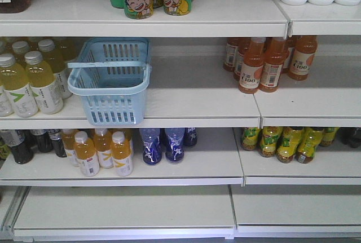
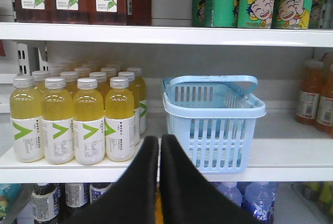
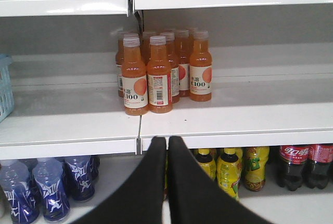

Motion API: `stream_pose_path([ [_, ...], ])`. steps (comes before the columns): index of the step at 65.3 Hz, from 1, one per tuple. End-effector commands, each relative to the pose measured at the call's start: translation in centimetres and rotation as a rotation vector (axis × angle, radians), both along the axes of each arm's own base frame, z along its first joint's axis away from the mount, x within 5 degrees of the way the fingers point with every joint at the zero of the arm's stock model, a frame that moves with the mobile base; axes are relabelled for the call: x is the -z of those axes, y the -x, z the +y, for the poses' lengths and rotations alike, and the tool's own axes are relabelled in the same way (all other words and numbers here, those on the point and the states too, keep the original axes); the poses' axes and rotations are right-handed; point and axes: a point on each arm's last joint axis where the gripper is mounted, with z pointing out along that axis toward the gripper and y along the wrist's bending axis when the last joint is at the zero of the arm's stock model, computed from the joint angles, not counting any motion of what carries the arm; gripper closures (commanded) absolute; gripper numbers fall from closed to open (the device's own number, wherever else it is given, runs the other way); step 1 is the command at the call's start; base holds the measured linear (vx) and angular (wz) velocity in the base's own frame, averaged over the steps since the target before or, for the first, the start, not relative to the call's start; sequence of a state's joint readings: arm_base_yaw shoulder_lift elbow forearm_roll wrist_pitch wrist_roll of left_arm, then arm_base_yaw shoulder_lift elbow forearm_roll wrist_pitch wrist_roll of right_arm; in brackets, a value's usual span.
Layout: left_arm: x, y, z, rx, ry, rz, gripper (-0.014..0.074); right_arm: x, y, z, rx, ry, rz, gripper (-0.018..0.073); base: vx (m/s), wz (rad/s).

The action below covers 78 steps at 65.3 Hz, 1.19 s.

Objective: Place coke in basket with both arms

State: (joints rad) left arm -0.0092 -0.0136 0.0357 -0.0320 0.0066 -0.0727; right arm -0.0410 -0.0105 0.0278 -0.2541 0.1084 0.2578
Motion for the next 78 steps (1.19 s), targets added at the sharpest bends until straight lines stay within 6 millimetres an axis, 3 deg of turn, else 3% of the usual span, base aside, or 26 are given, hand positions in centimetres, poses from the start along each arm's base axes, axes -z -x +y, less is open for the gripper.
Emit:
stream_pose_path([
  [1, -1.86, 0.38, 0.03, -0.003, 0.006, -0.119, 0.0603, -0.4, 0.06, 0.12, -0.01, 0.014, -0.07, 0.0564, 0.0, 0.0],
  [78, -1.87, 0.38, 0.03, -0.003, 0.009, -0.12, 0.0603, -0.39, 0.06, 0.11, -0.01, 0.014, -0.069, 0.0564, 0.0, 0.0],
])
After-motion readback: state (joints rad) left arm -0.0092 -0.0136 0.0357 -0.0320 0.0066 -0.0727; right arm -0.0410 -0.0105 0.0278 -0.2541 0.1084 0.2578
